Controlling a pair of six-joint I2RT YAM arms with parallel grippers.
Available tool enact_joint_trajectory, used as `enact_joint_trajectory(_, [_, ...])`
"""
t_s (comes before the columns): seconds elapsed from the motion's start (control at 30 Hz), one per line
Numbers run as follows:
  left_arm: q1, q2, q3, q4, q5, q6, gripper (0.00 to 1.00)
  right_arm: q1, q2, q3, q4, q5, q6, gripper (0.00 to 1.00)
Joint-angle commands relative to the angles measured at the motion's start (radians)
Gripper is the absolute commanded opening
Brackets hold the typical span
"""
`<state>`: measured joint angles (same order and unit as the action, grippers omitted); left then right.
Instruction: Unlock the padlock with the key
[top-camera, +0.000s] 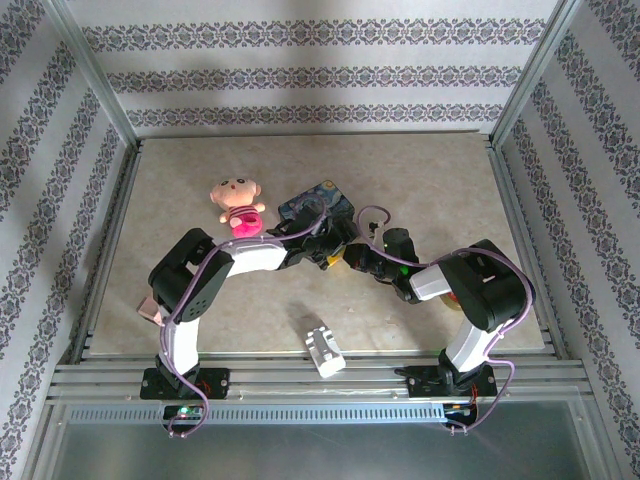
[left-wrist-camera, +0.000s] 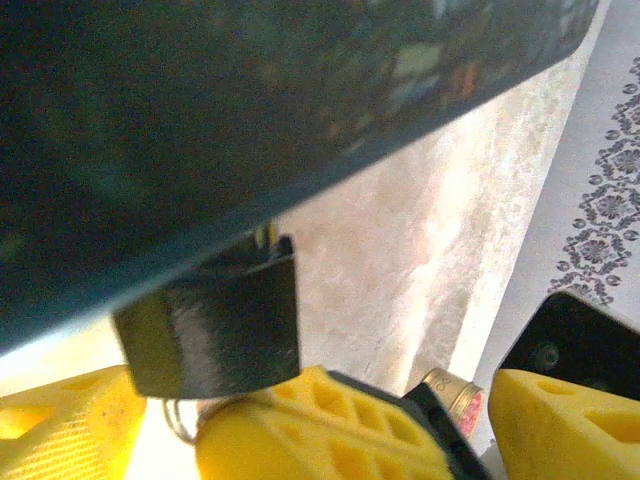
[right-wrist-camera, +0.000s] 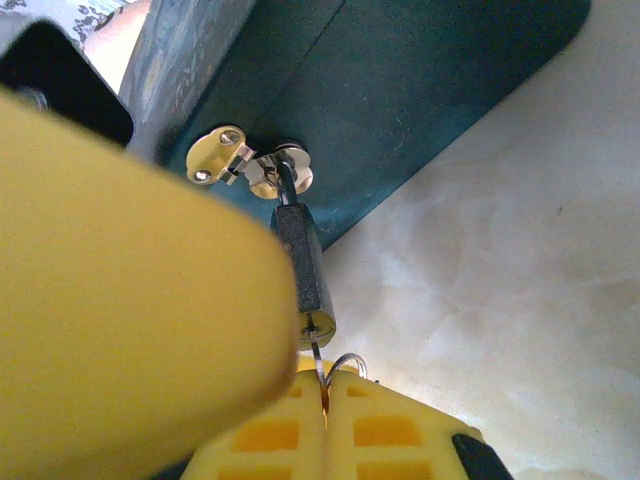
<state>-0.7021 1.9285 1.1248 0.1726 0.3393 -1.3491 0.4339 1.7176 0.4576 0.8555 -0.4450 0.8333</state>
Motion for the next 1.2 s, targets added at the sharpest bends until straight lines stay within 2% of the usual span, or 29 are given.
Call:
enact_joint_trajectory(0.0, [-0.01, -0.053, -0.03, -0.103, -0.024, 0.03, 0.88, -0.008, -0.007, 0.01, 0.065, 0.006, 0.009, 0.0])
enact_joint_trajectory(0.23, [-0.002, -0.084, -0.048, -0.103, -0.121, 0.081, 0.9, -0.009, -0.006, 0.023, 0.067, 0.003, 0.028, 0.0])
enact_joint_trajectory(0.43, [0.003, -0.087, -0.086, 0.055, -0.215, 0.13, 0.9, -0.007, -0.01, 0.023, 0.068, 0.001, 0.035, 0.0])
enact_joint_trajectory(0.5, [0.003, -0.086, -0.093, 0.093, -0.241, 0.144, 0.88, -0.006, -0.009, 0.024, 0.068, 0.0, 0.039, 0.0])
enact_joint_trajectory(0.8, [0.004, -0.067, -0.098, 0.18, -0.296, 0.18, 0.65, -0.004, -0.003, 0.036, 0.073, -0.011, 0.05, 0.0])
enact_joint_trajectory(1.17, [0.006, -0.039, -0.098, 0.174, -0.3, 0.181, 0.59, 0.002, 0.012, 0.054, 0.078, -0.02, 0.065, 0.0])
